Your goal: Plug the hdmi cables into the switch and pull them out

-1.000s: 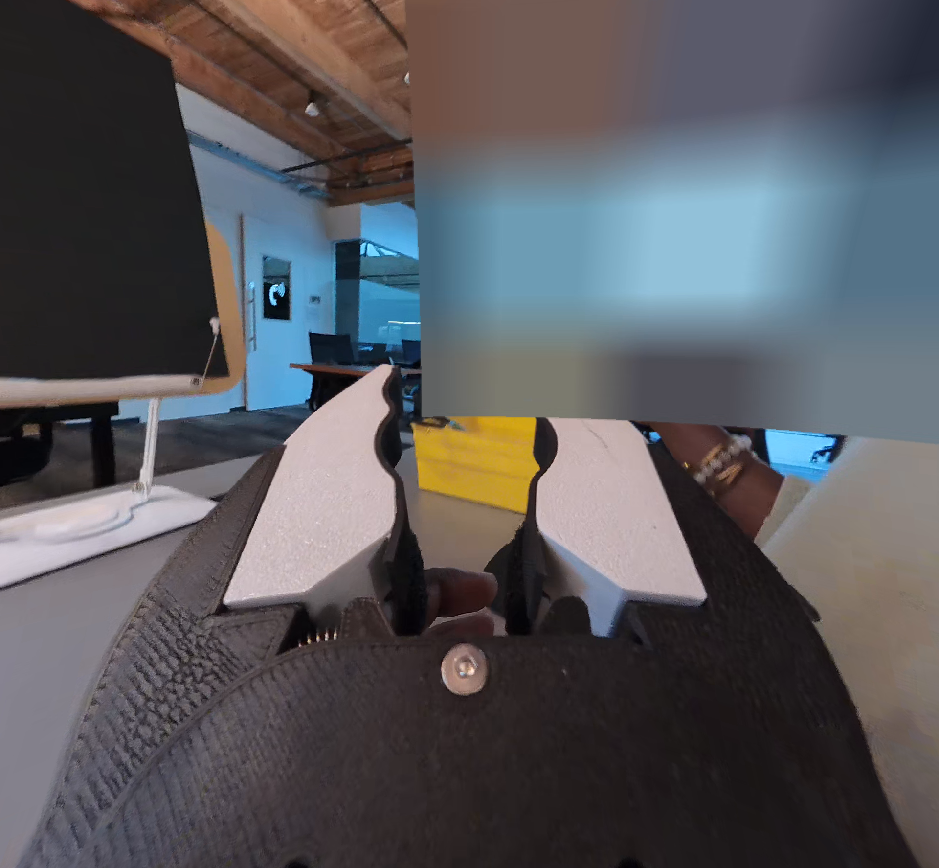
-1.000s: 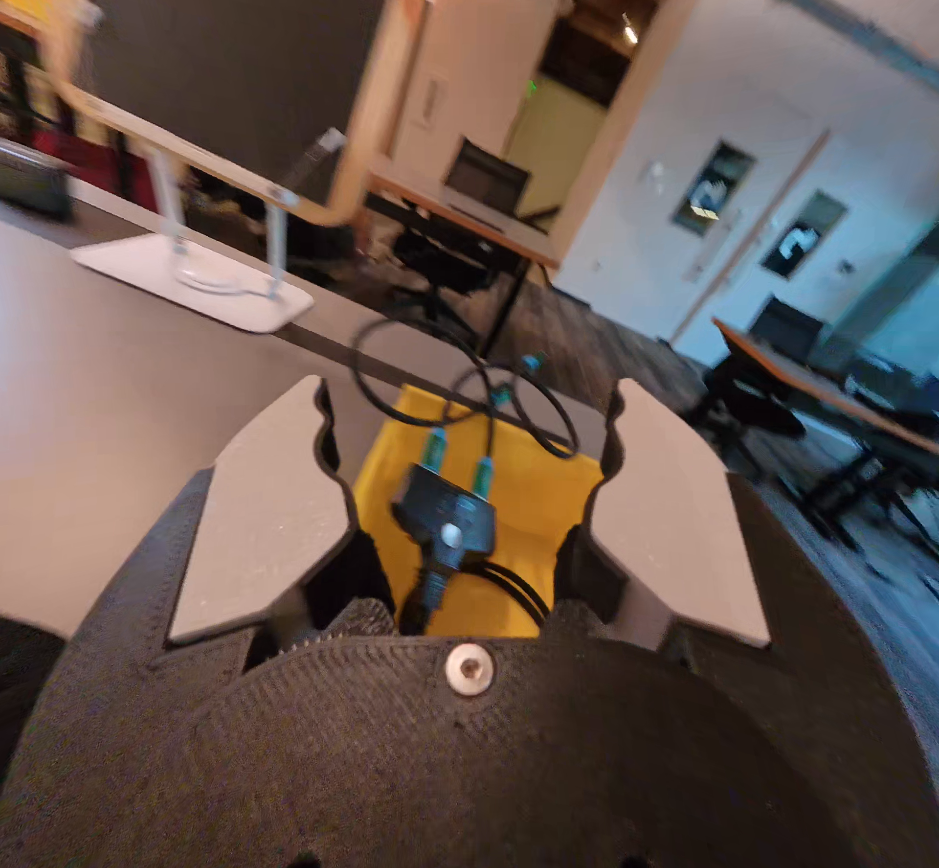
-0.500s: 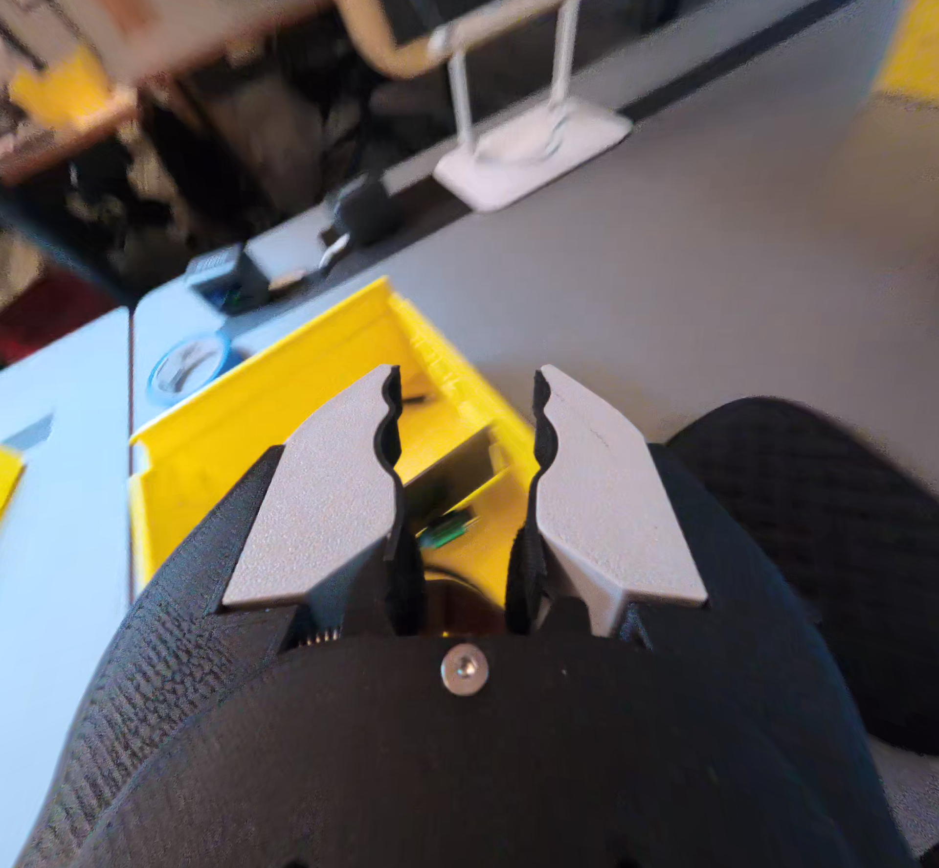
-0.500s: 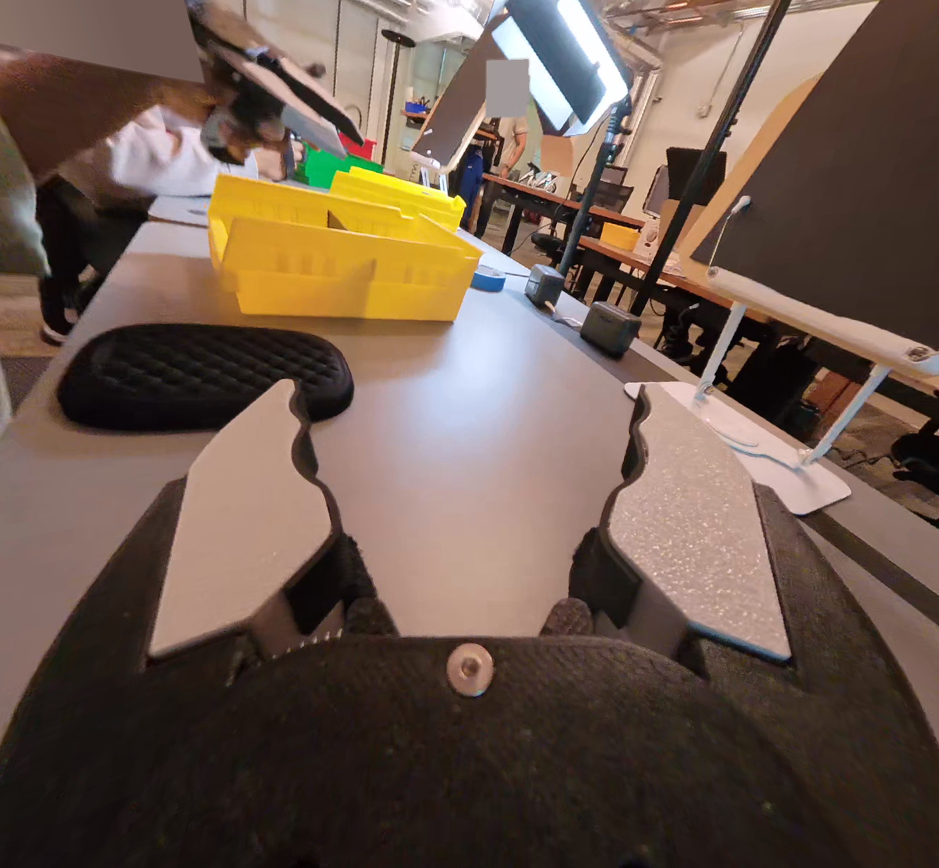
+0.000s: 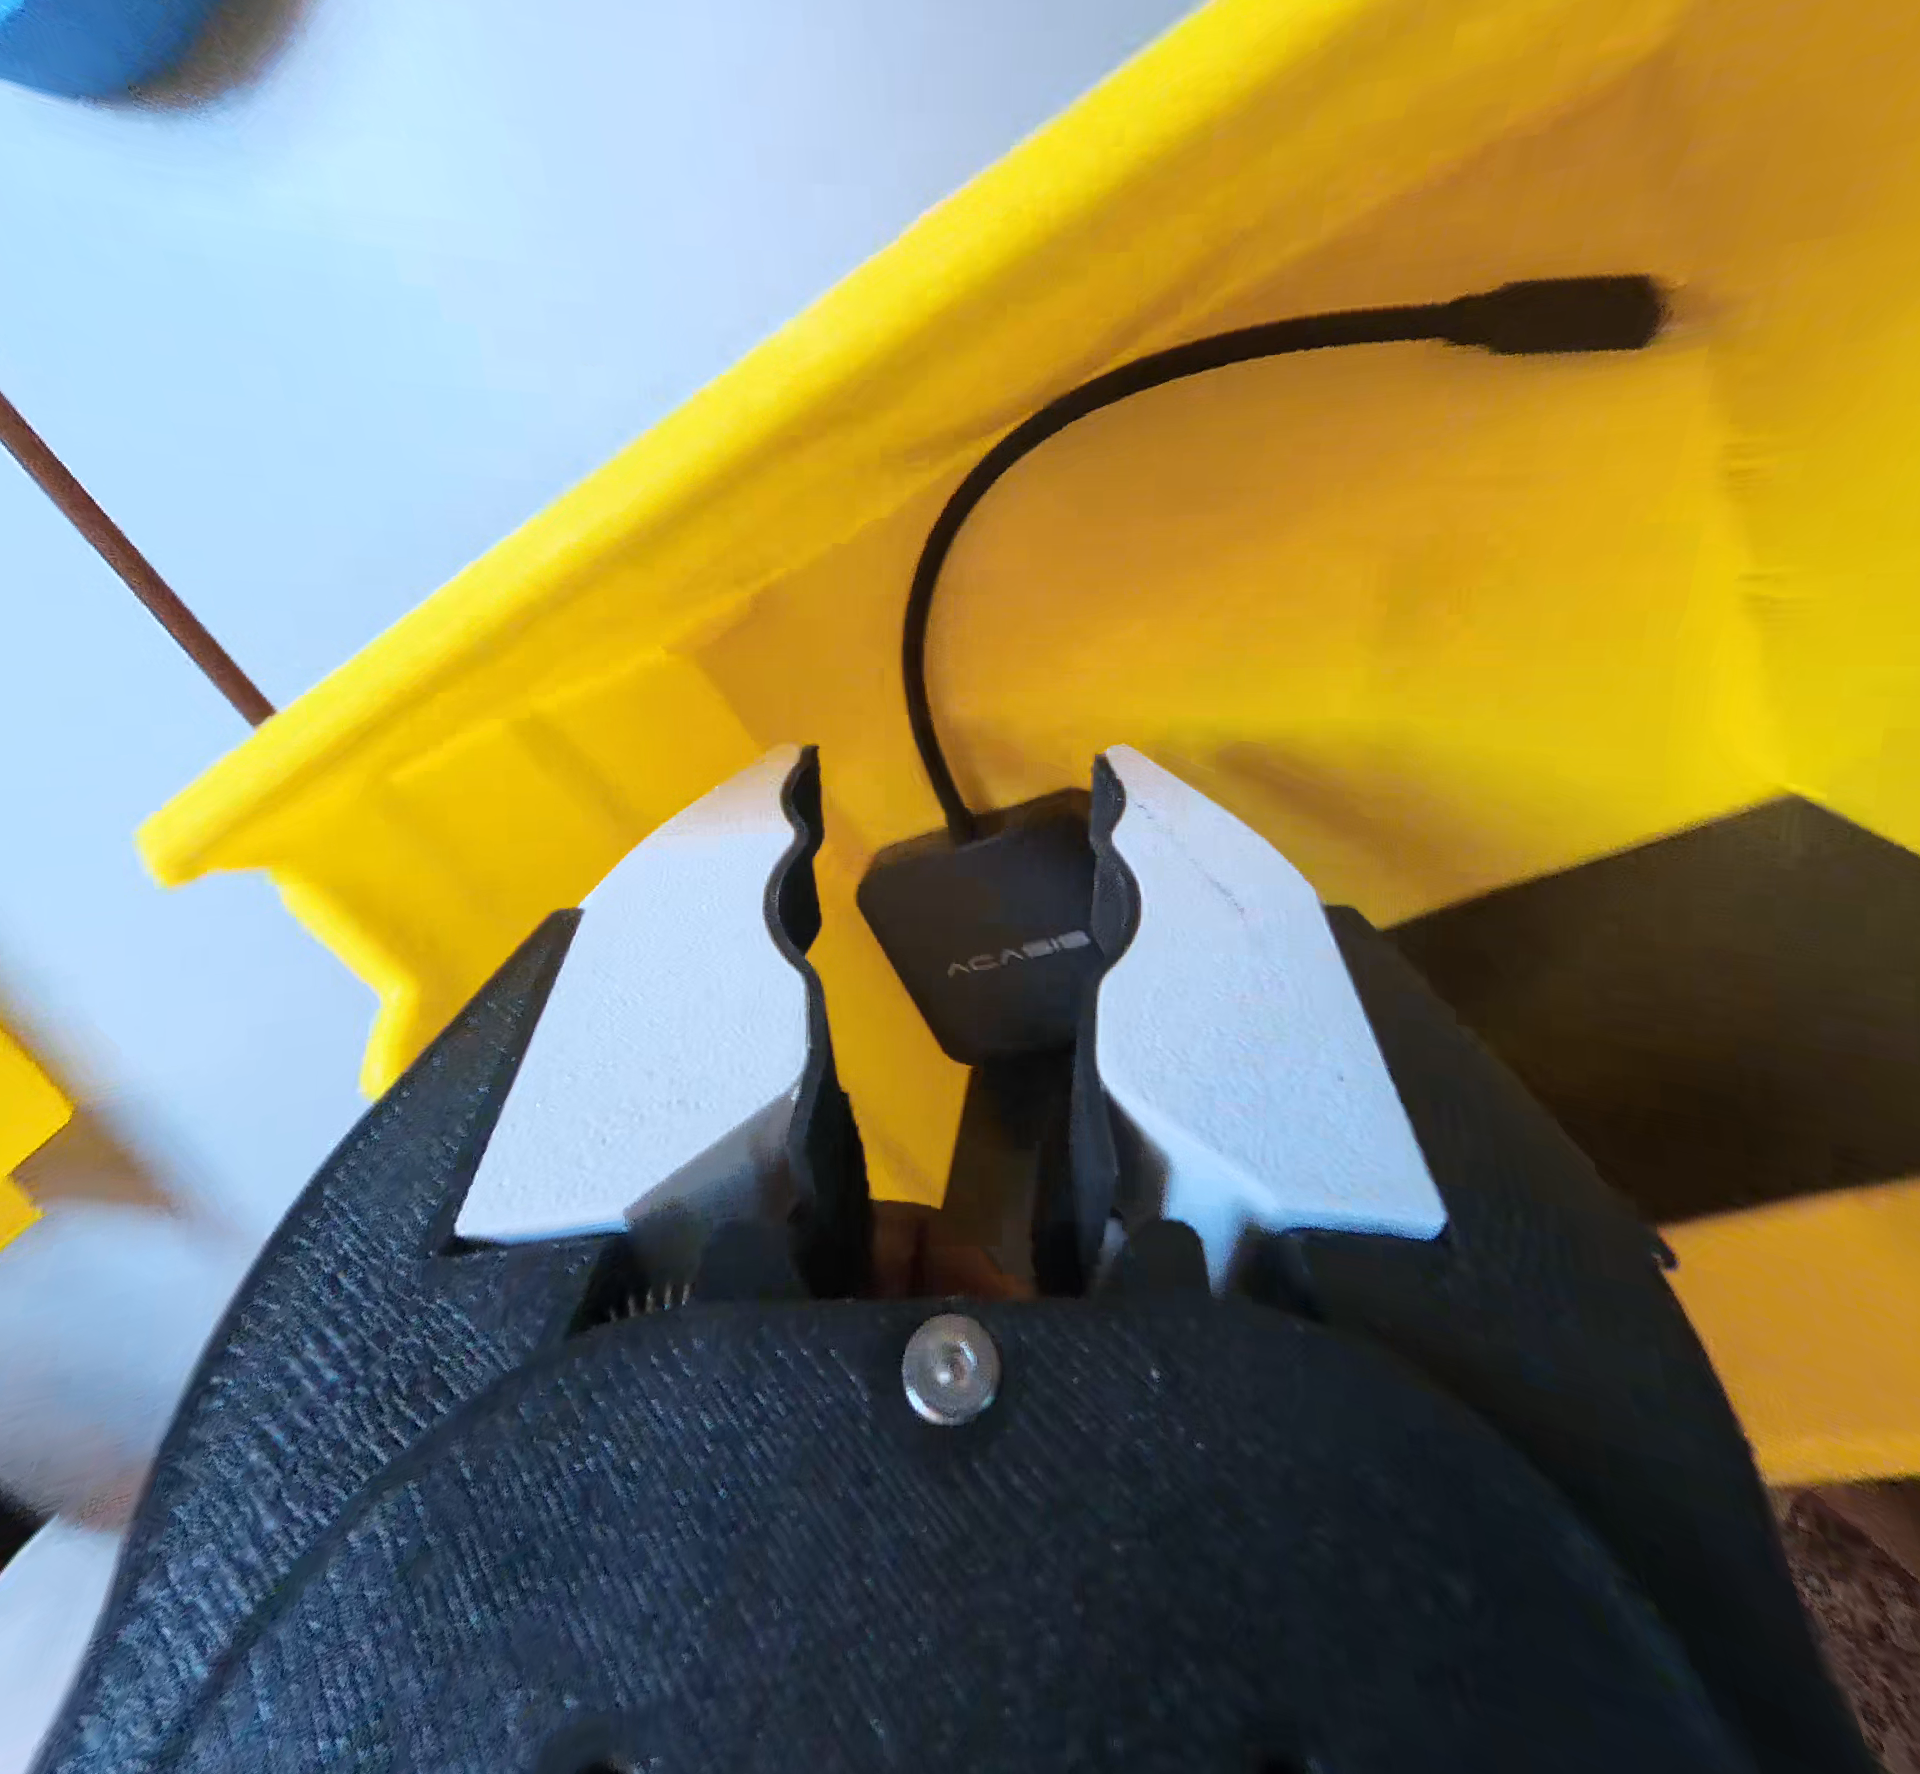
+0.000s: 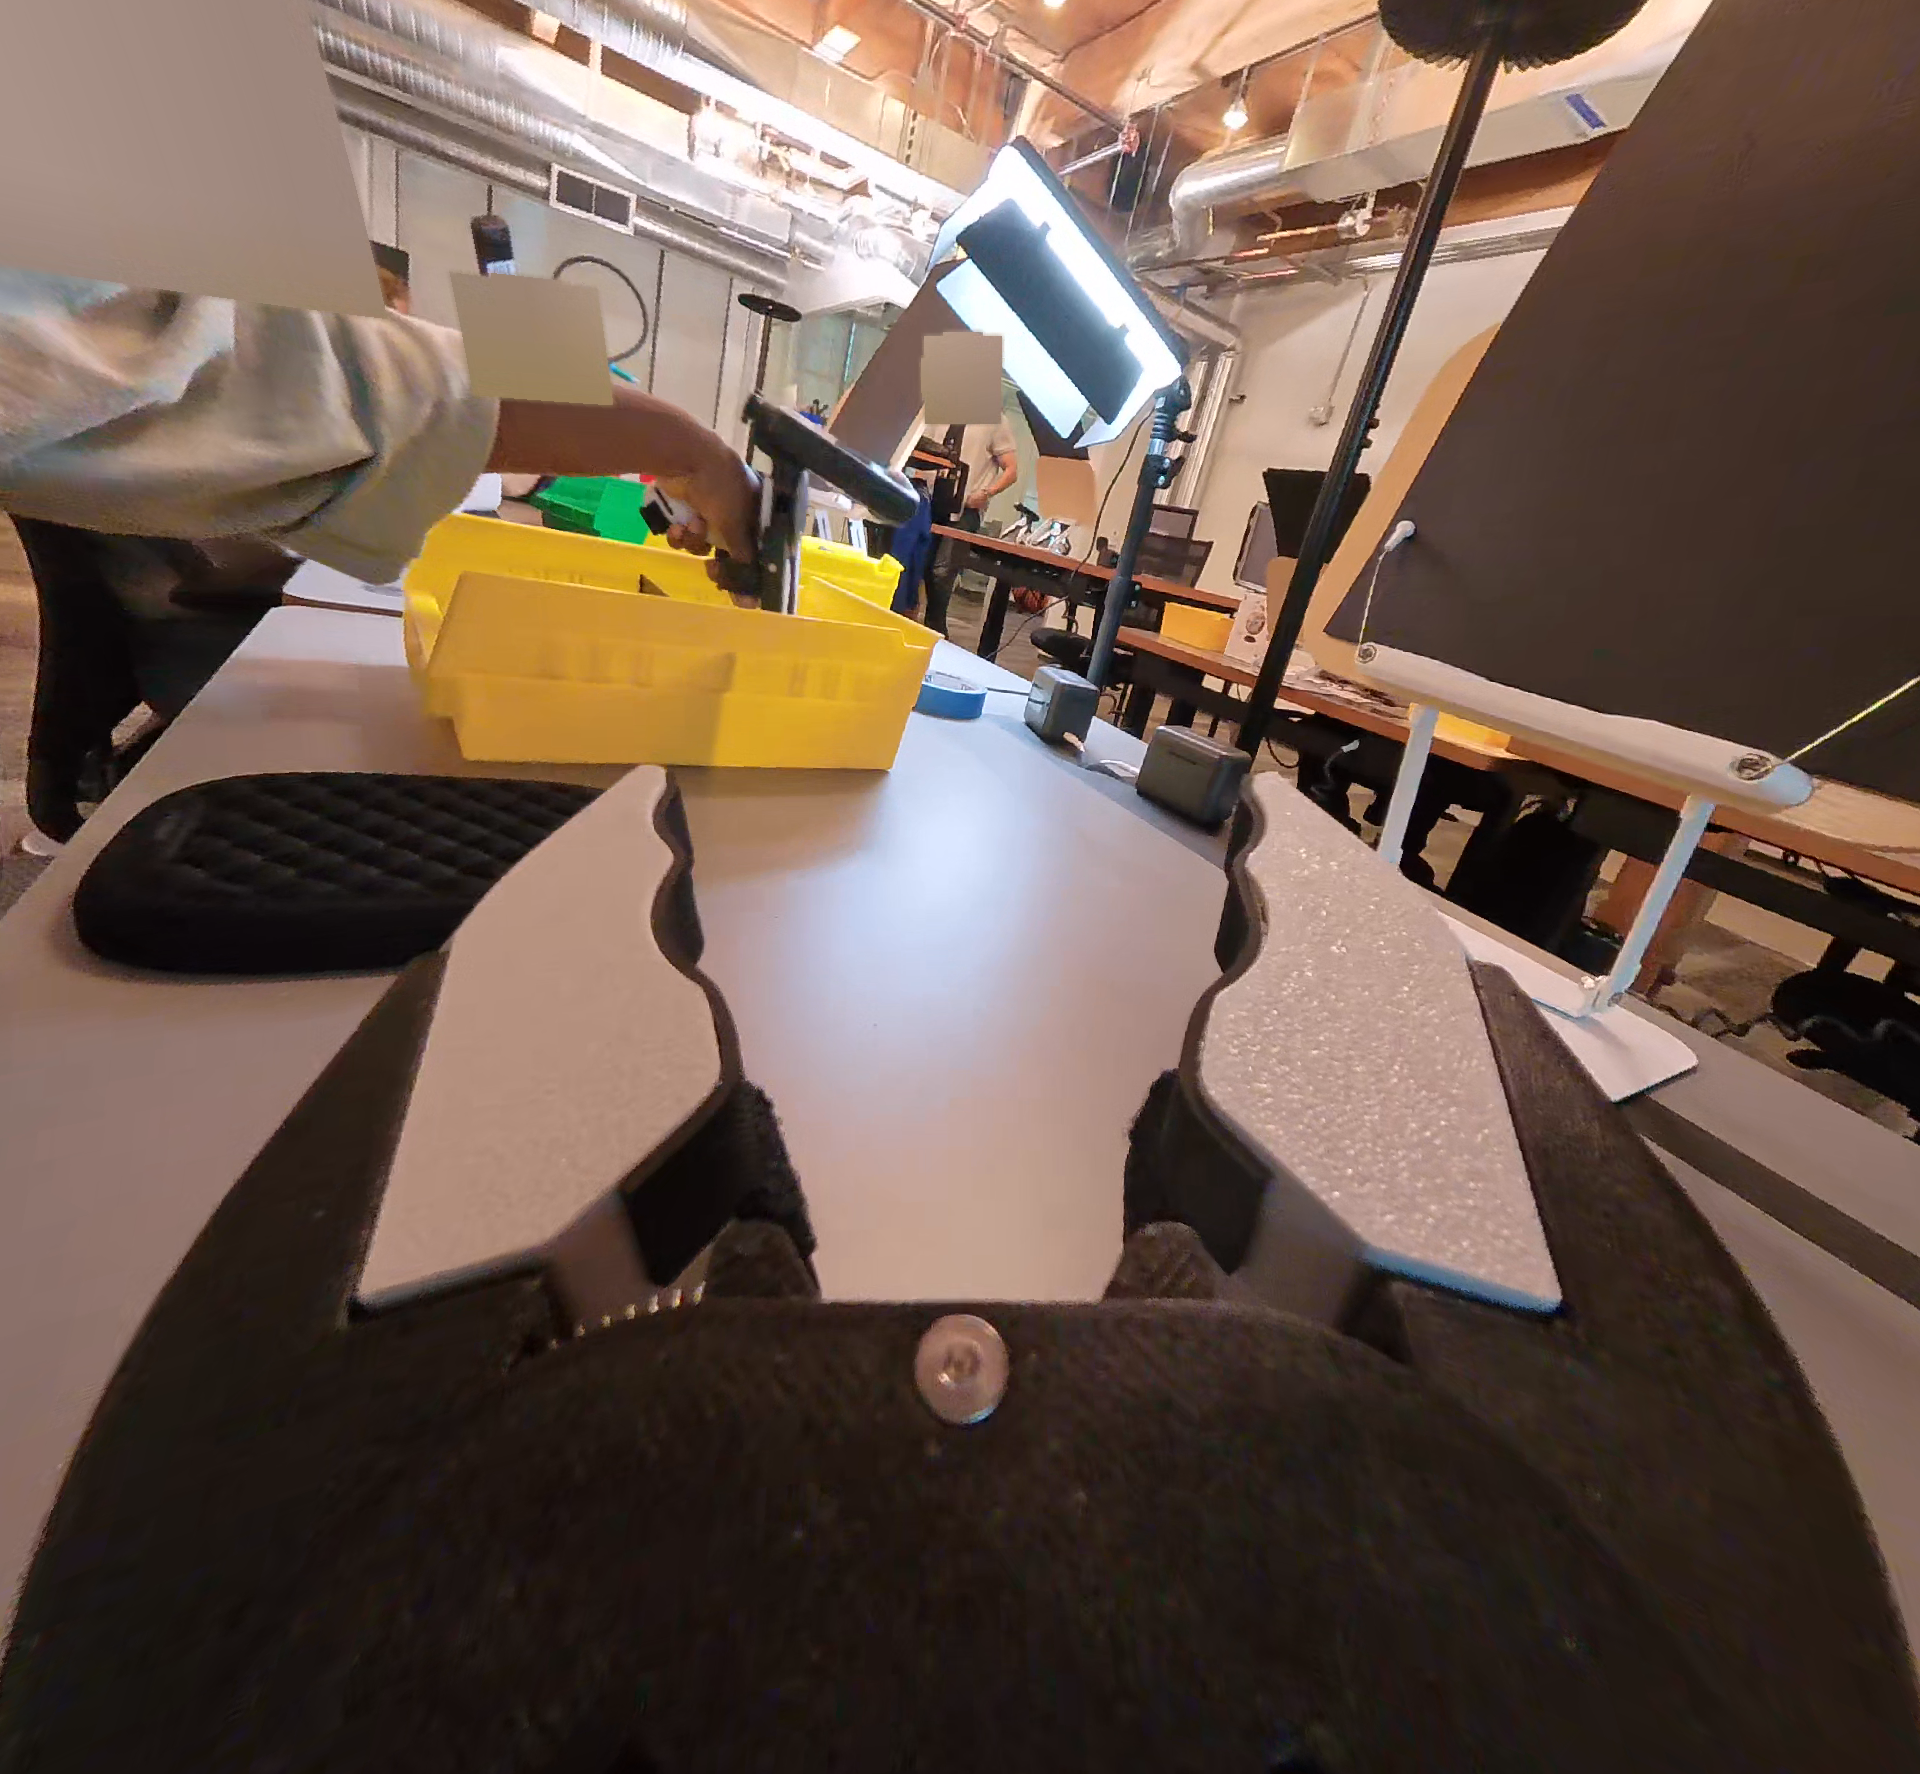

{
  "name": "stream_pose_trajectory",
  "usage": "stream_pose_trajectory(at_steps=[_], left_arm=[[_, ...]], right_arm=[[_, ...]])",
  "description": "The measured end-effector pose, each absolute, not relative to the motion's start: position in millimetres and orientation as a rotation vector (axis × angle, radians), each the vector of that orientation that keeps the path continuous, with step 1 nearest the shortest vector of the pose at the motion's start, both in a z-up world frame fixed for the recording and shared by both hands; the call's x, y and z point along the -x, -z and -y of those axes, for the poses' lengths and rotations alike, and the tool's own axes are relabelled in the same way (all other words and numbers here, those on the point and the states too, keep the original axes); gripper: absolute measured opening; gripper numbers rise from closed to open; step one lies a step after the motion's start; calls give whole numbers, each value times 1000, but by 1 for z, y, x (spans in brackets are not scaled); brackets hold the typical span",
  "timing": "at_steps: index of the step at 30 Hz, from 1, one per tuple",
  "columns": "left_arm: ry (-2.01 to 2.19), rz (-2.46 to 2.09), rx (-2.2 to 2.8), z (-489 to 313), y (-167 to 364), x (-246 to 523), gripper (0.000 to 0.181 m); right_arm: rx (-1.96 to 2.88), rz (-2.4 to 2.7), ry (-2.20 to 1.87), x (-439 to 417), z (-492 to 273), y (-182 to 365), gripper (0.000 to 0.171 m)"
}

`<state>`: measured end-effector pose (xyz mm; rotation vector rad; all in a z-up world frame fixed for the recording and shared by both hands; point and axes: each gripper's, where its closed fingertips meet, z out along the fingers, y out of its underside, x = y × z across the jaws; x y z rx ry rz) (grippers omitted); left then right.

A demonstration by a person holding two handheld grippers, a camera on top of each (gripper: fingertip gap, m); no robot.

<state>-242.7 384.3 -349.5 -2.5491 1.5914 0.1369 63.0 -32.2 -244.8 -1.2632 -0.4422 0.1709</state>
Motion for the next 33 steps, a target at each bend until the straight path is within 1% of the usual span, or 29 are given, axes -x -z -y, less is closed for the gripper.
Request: stream_pose_trajectory(at_steps=[3, 4, 5, 6, 10, 11, 12, 16, 19, 29, 33], left_arm=[[-240, -1629, 2642, -389, 369, 247, 49], [-227, -1646, 2667, -387, 374, 246, 49], [-182, -1664, 2685, -385, 376, 243, 43], [-148, -1636, 2683, -387, 376, 239, 45], [-9, -1625, 2698, -384, 378, 235, 31], [-30, -1602, 2679, -388, 378, 237, 21], [-92, -1586, 2635, -395, 378, 241, 5], [-79, -1603, 2532, -391, 368, 239, 4], [12, -1552, 2442, -384, 341, 230, 4], [100, -1288, 1954, -353, 198, 217, 4], [207, -1248, 1747, -326, 155, 195, 3]], right_arm=[[1281, 469, -134, -60, 29, 248, 95], [1290, 485, -126, -58, 28, 250, 95], [1299, 500, -119, -56, 27, 252, 95], [1306, 512, -111, -55, 26, 254, 94], [1319, 531, -96, -53, 24, 256, 94], [1318, 530, -96, -53, 24, 256, 94], [1316, 528, -98, -54, 24, 256, 93], [1306, 506, -111, -57, 25, 254, 92], [1301, 501, -116, -58, 25, 253, 91], [1307, 517, -105, -56, 25, 254, 90], [1317, 537, -89, -53, 25, 256, 90]])
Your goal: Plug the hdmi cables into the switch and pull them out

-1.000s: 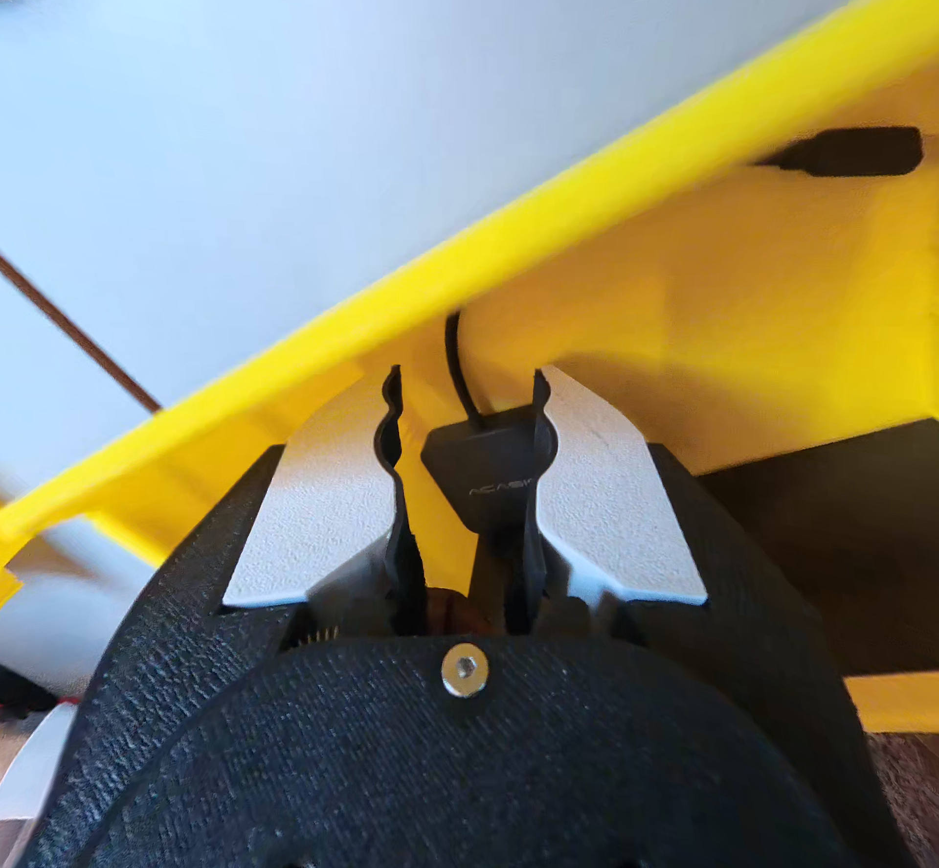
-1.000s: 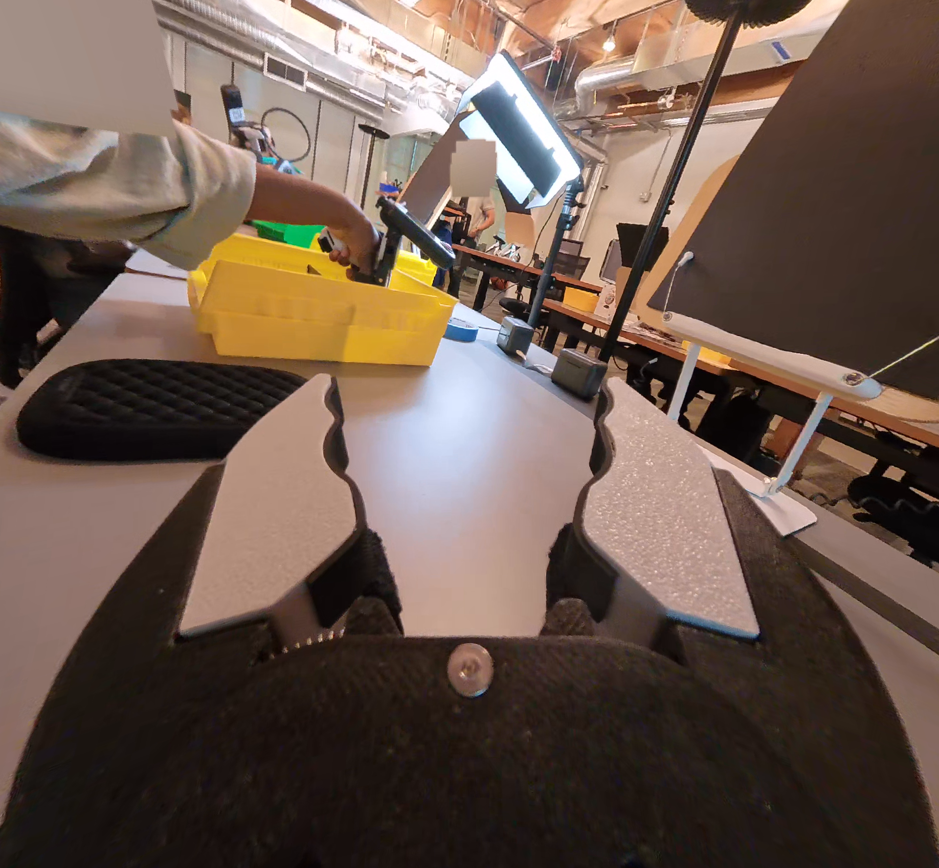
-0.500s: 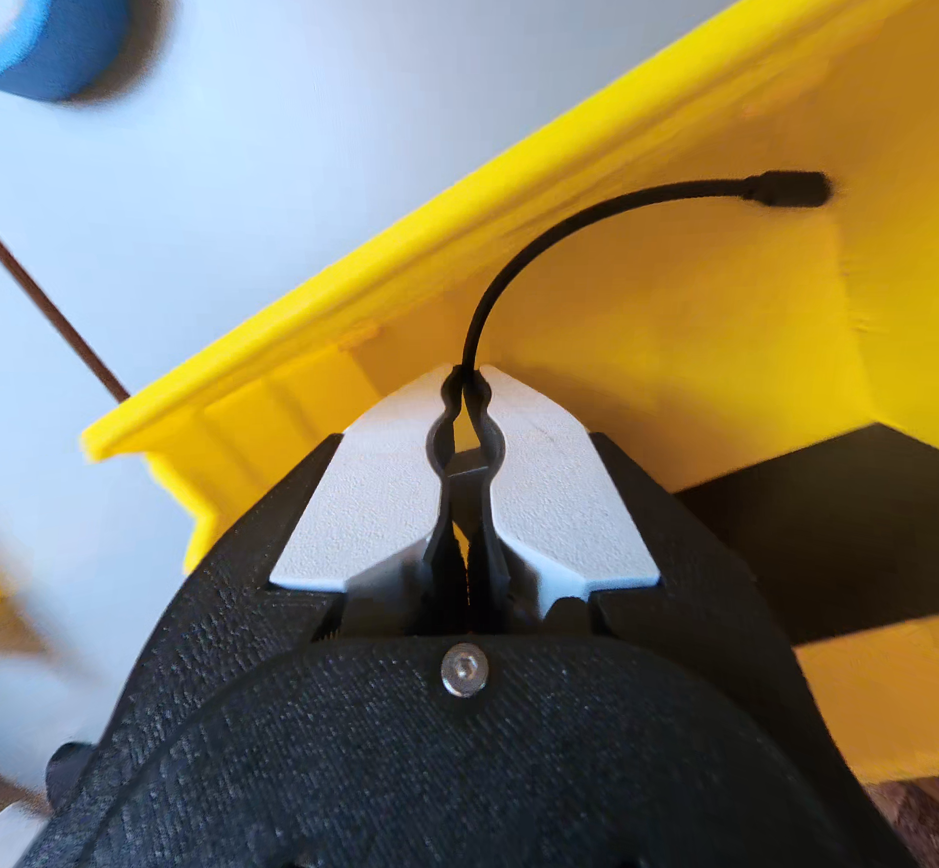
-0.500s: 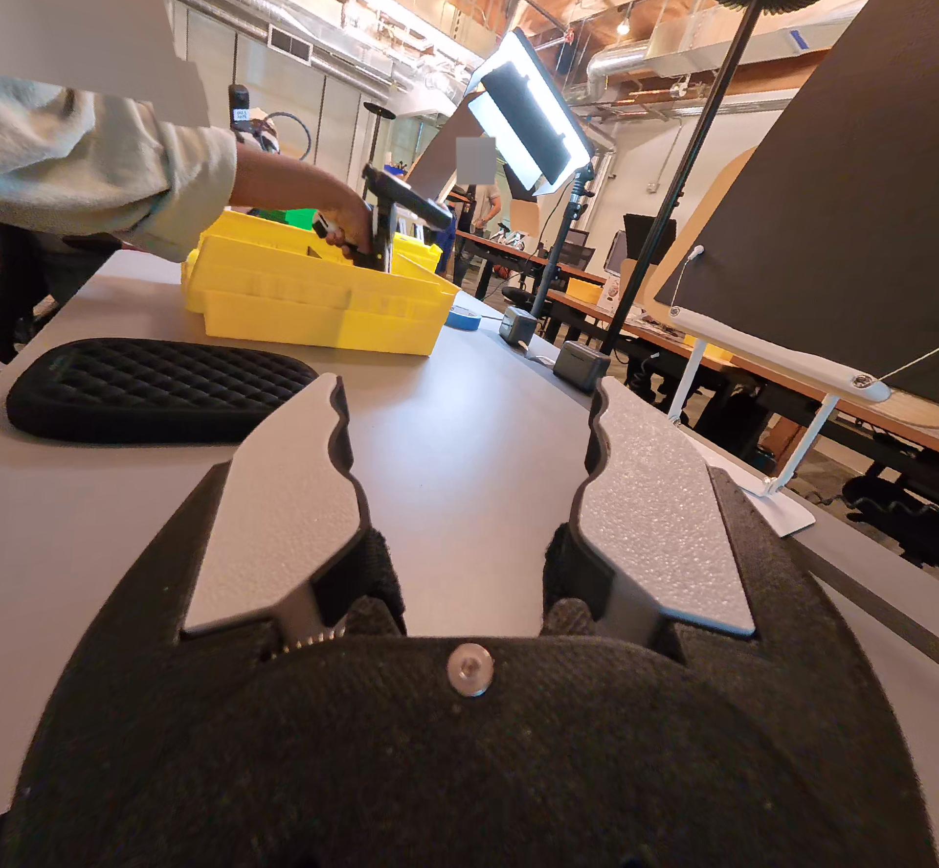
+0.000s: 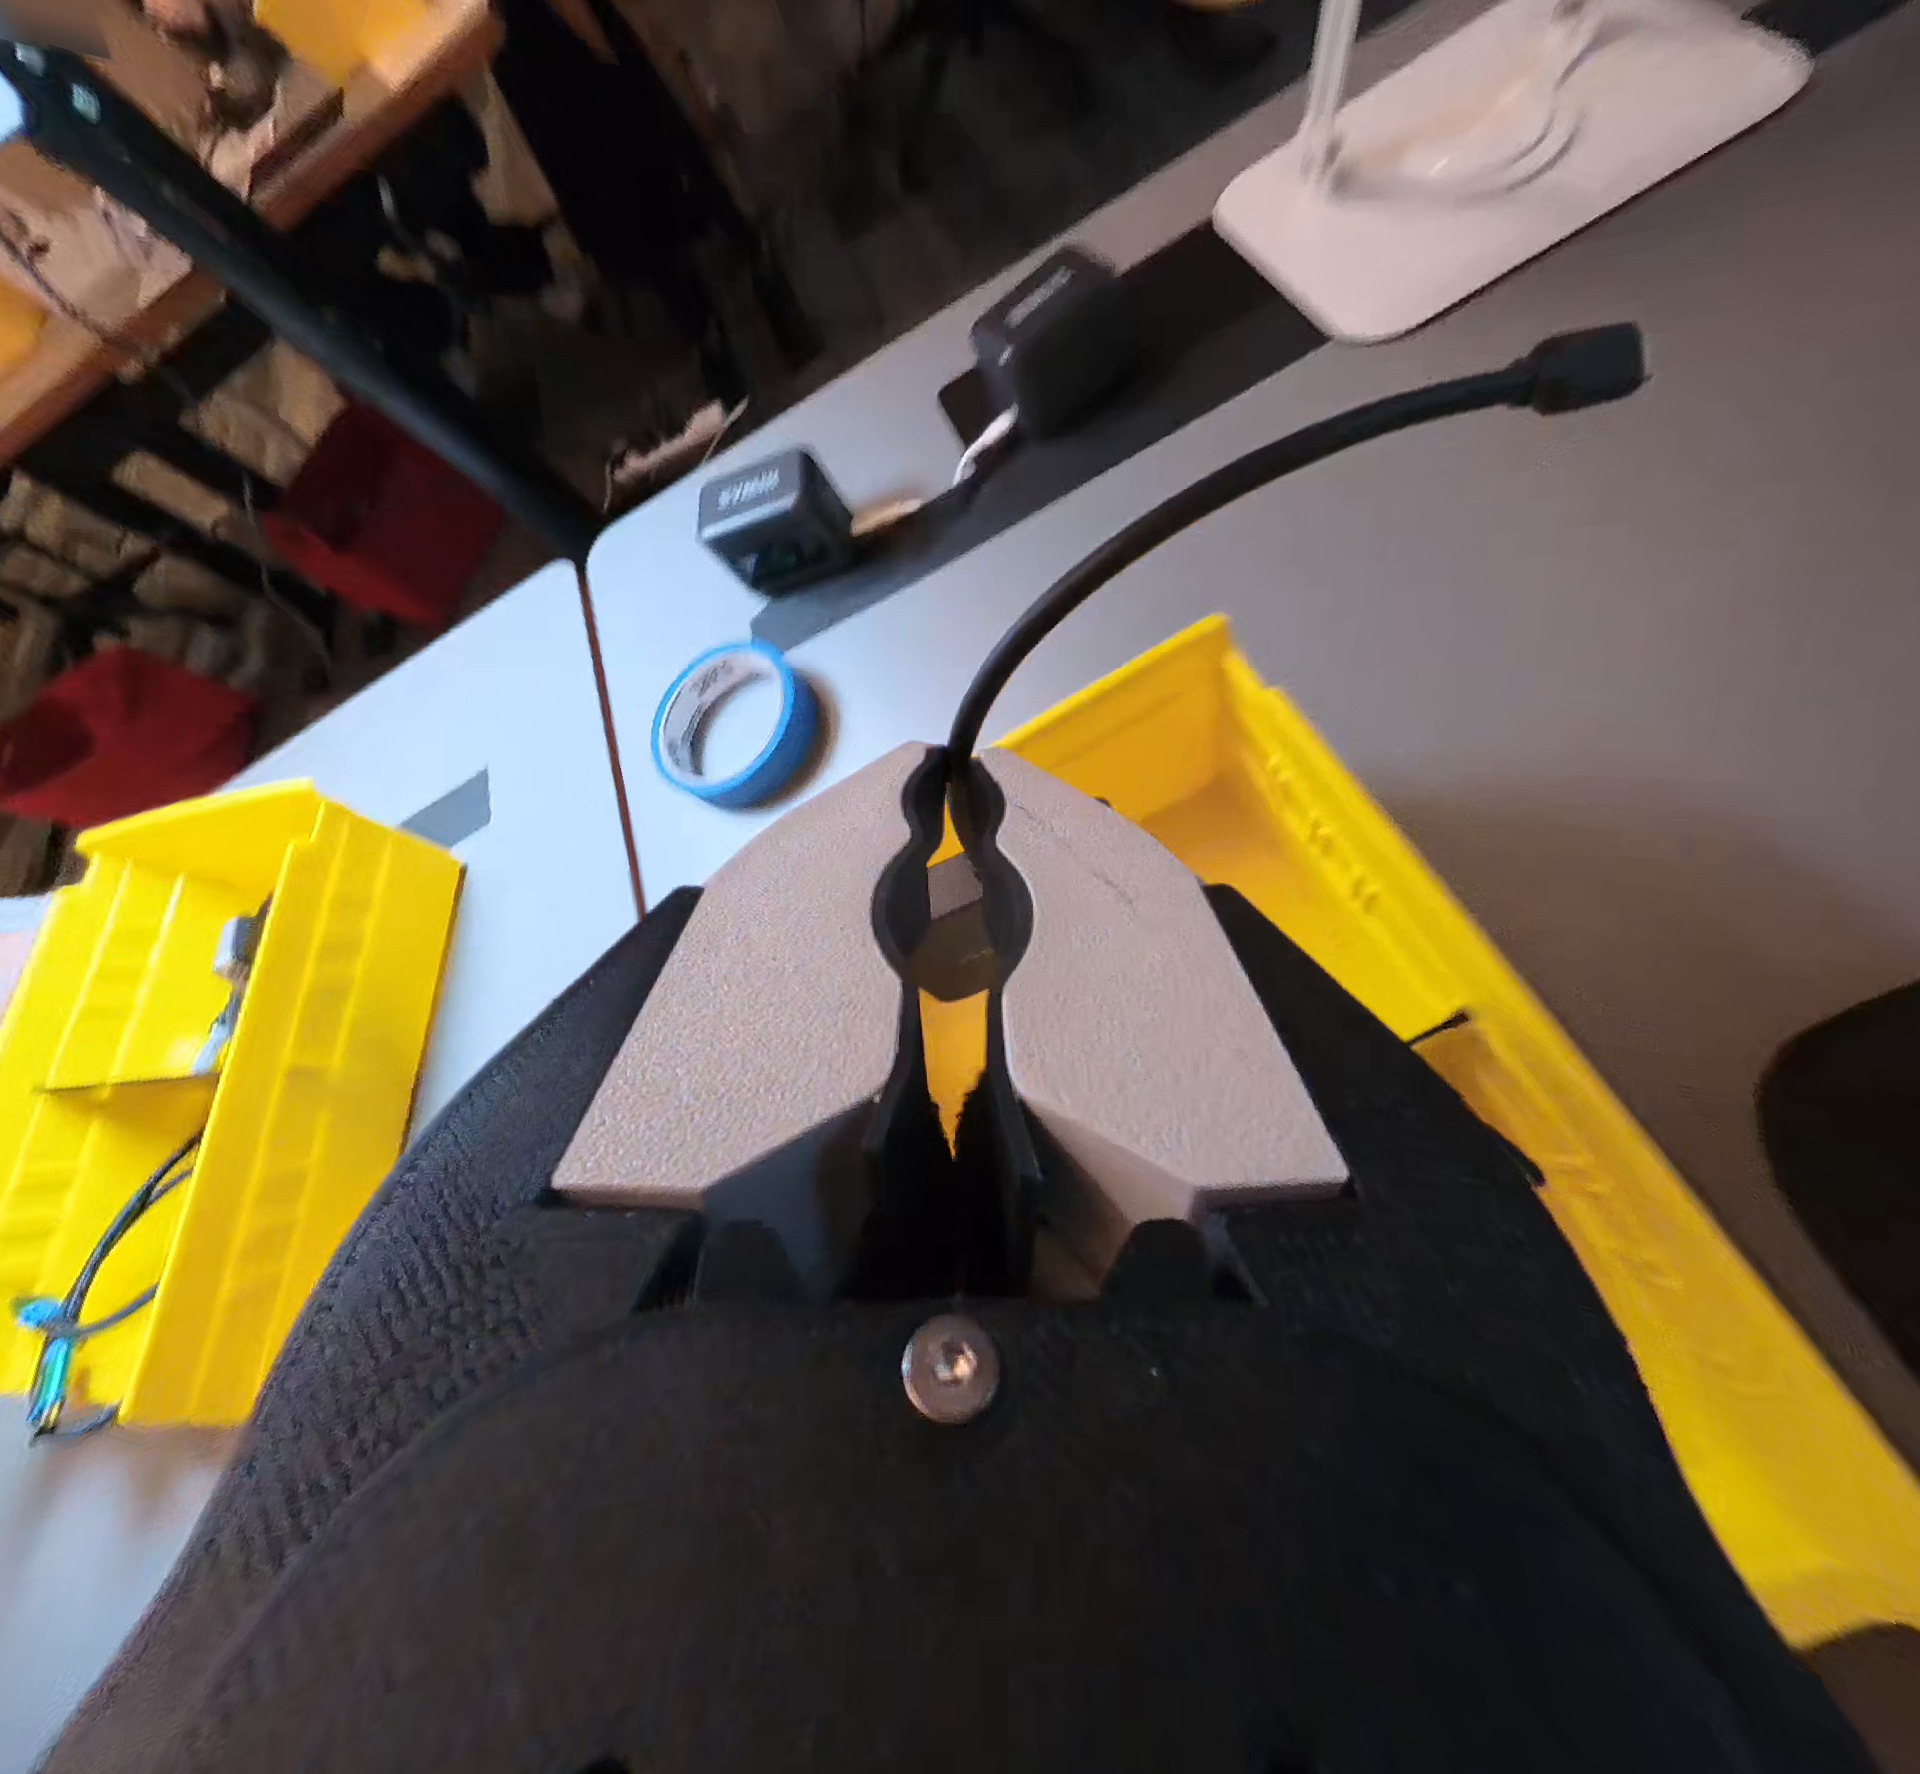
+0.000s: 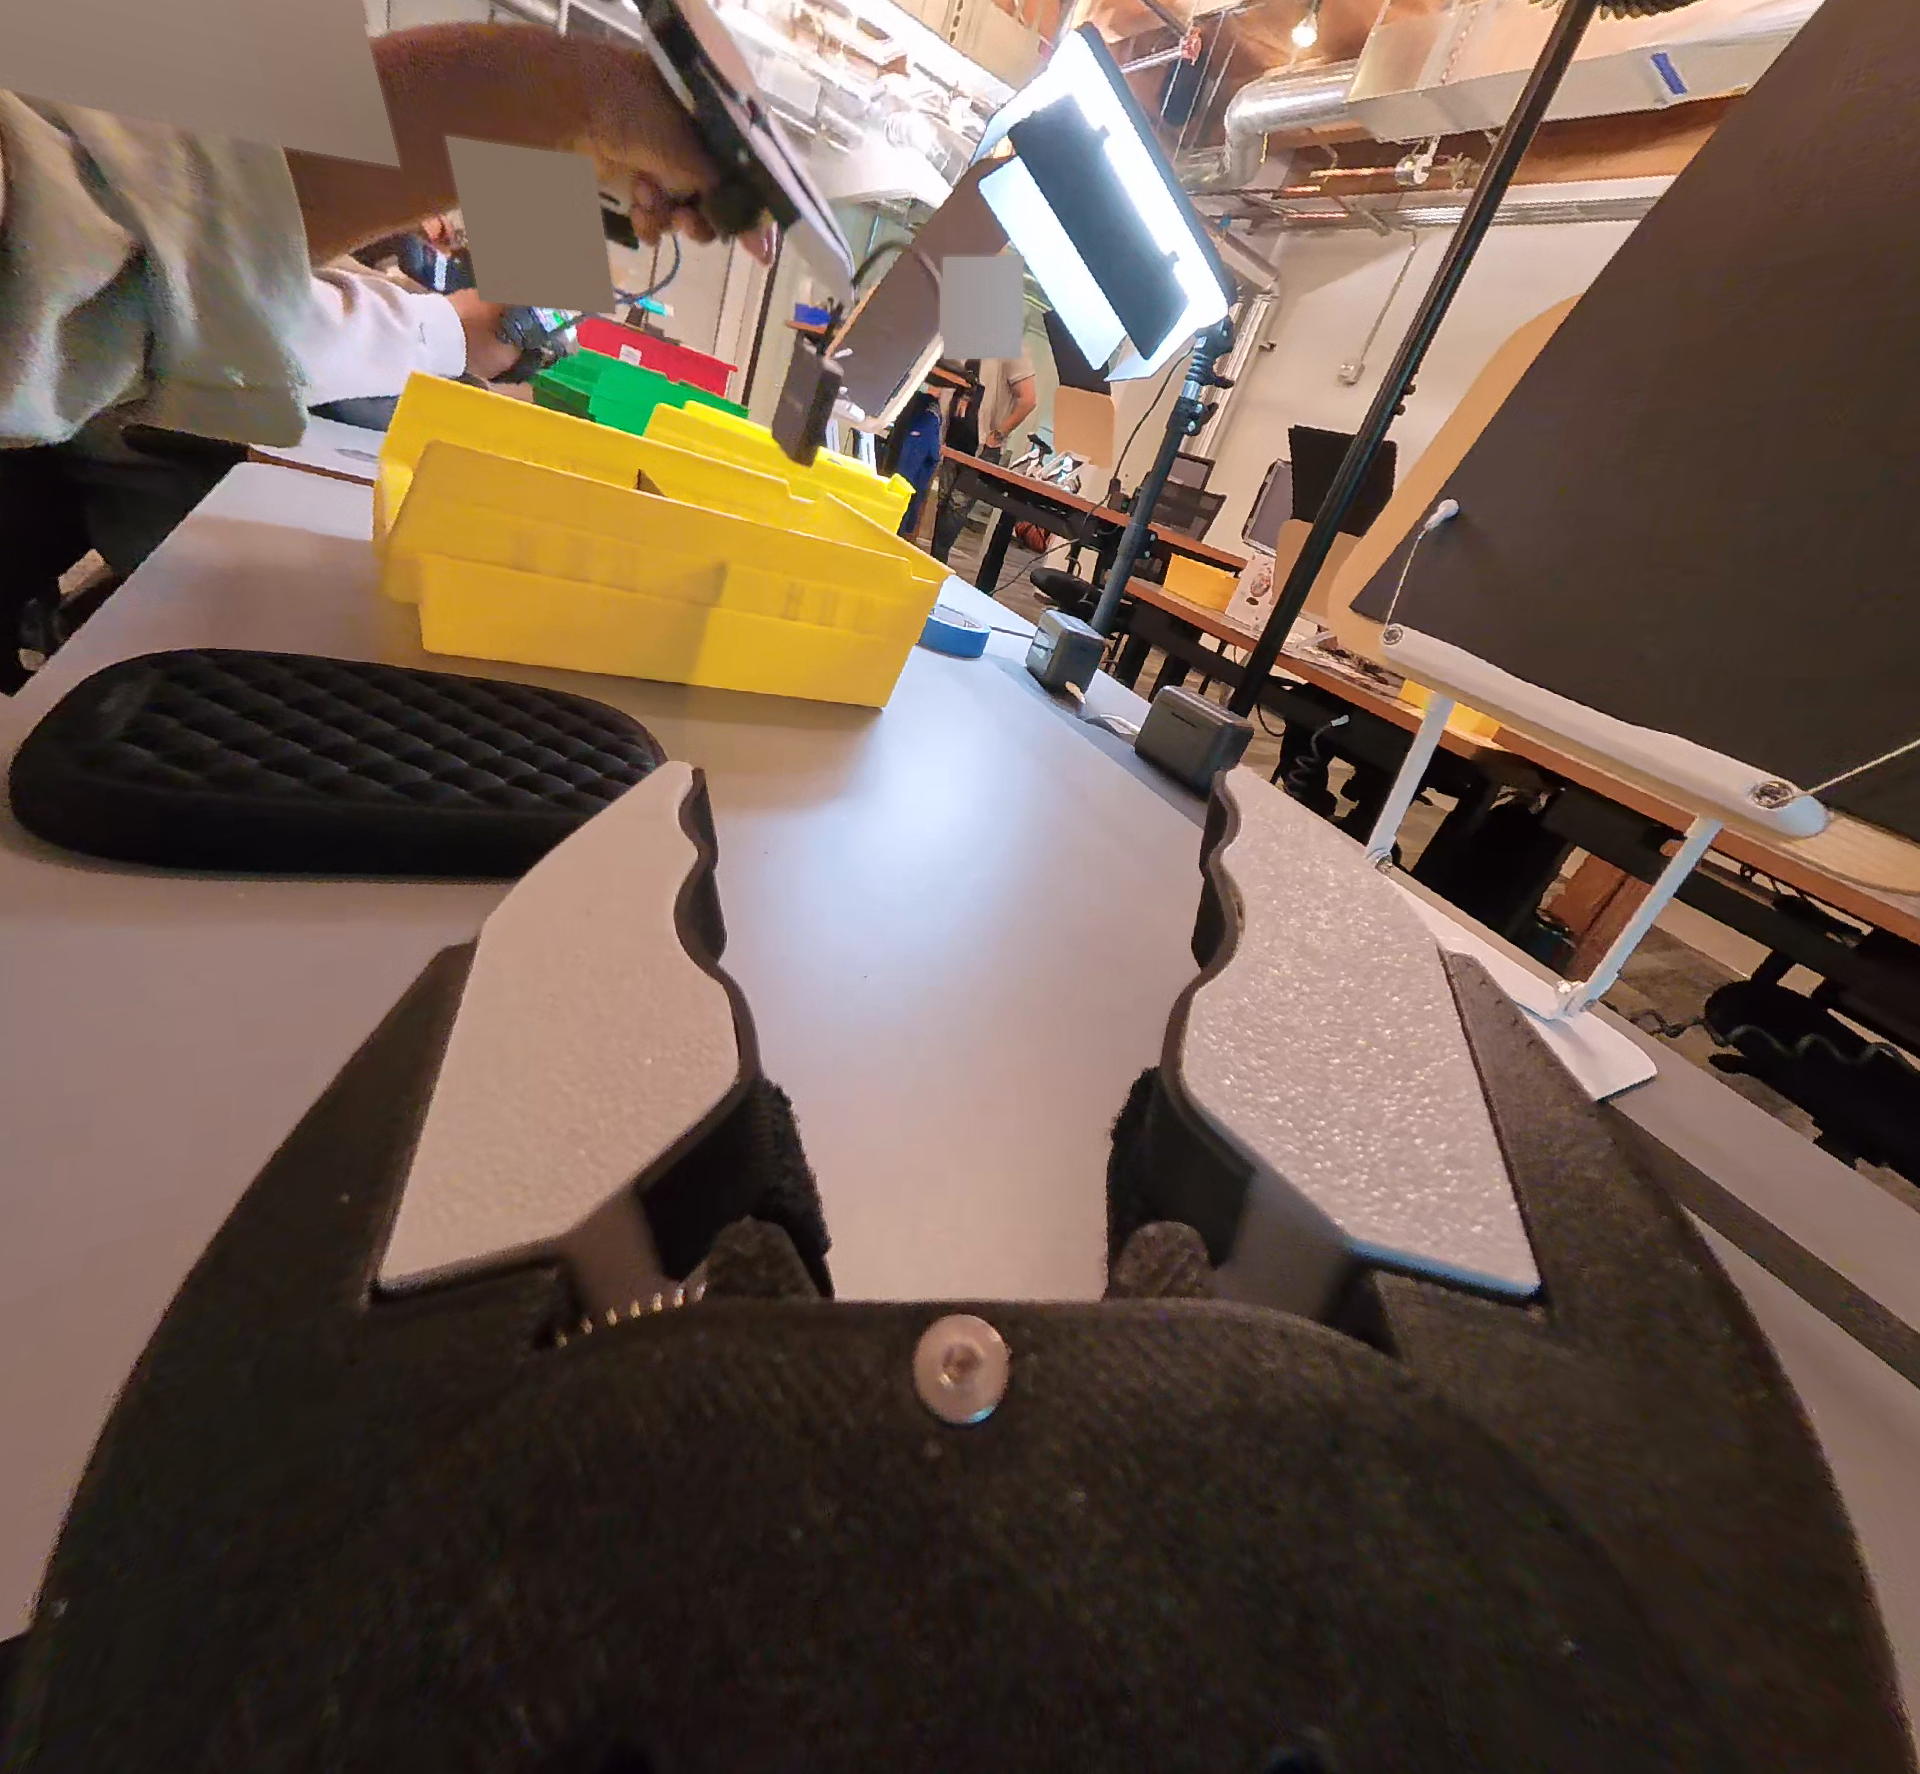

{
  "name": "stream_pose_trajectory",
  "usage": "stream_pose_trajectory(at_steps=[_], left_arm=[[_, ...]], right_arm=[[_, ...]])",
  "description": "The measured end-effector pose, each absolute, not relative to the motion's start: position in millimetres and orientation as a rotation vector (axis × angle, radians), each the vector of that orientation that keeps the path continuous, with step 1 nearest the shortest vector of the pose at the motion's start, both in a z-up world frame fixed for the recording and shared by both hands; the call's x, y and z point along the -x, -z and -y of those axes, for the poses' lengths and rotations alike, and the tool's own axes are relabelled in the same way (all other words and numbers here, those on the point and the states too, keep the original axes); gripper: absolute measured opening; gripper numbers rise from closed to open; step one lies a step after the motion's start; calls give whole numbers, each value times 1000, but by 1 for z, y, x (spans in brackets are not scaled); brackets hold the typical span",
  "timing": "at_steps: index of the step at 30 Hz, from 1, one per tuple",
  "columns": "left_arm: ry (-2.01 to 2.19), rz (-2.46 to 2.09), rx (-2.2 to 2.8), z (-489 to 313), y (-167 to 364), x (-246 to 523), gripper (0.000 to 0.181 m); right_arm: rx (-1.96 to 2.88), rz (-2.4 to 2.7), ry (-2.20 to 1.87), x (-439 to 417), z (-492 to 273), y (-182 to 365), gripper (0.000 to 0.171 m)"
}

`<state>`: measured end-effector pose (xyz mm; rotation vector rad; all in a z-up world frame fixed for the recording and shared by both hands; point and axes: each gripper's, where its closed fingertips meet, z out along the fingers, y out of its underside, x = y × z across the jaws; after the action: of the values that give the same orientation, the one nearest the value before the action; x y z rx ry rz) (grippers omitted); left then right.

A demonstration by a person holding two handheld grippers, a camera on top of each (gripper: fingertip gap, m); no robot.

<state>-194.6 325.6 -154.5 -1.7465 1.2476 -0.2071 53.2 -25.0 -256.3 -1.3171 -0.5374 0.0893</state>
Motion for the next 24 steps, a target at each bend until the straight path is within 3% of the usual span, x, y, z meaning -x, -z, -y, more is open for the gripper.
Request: stream_pose_trajectory(at_steps=[9, 15, 20, 24], left_arm=[[497, -1325, 1423, -222, 114, 116, 4], [811, -1312, 1273, -142, 117, 52, 4], [1205, -1251, 1175, -73, 118, 13, 4], [1428, -1297, 1164, -35, 132, 0, 4]], right_arm=[[1392, 546, -97, -27, 16, 251, 88], [1327, 458, -186, 15, -1, 227, 86], [1253, 297, -2, 4, -19, 209, 85], [1184, 285, 88, -3, -17, 197, 67]])
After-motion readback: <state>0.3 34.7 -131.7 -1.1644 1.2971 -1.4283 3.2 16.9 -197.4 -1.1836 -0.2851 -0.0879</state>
